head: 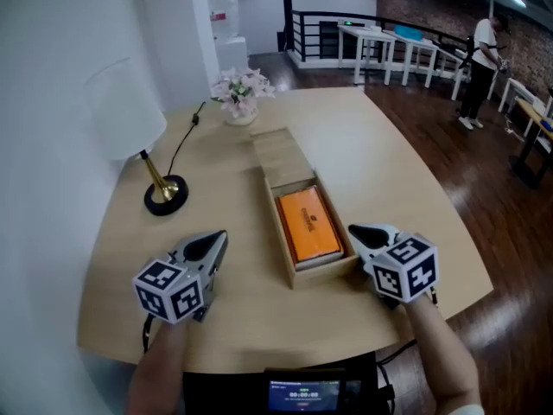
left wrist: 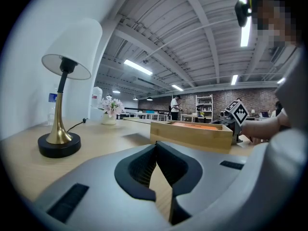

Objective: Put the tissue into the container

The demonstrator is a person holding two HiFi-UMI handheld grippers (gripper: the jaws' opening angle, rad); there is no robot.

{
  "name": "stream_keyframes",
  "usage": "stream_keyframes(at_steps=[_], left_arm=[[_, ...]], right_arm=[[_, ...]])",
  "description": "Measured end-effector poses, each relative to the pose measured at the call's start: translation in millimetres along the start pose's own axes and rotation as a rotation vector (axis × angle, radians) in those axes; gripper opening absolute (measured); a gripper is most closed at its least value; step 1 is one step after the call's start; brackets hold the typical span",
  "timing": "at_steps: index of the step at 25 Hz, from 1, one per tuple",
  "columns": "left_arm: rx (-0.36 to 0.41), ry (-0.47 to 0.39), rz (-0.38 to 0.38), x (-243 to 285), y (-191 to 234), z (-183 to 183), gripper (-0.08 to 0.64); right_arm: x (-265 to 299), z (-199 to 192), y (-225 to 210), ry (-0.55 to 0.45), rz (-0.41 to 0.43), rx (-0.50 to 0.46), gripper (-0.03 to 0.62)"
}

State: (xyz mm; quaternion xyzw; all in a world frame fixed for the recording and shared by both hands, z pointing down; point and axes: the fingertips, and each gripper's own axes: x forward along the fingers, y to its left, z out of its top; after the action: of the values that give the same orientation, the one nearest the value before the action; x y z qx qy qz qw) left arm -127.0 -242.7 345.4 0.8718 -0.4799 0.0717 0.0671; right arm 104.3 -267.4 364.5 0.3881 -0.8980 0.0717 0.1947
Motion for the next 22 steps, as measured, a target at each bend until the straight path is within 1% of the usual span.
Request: stream_keyframes(at_steps=[3,6,11,22], left_arm=[[-0.002,0.001,0.000,0,0,0,0.006],[-0.002,0.001,0.001,0,0,0,0.006],[-0.002,0.001,0.000,1,0,1,0.006],[0.000,-0.001,0.001,1,1,1,0.005]], right_arm=[[12,4,15,0.000,0.022,-0.017,0.037],[23,8,21,0.001,0.039,0.017,0.037],[32,10,20,0.018,0.013,0.024,0.037],[32,11,19,0.012,0.022,0.027,0.037]])
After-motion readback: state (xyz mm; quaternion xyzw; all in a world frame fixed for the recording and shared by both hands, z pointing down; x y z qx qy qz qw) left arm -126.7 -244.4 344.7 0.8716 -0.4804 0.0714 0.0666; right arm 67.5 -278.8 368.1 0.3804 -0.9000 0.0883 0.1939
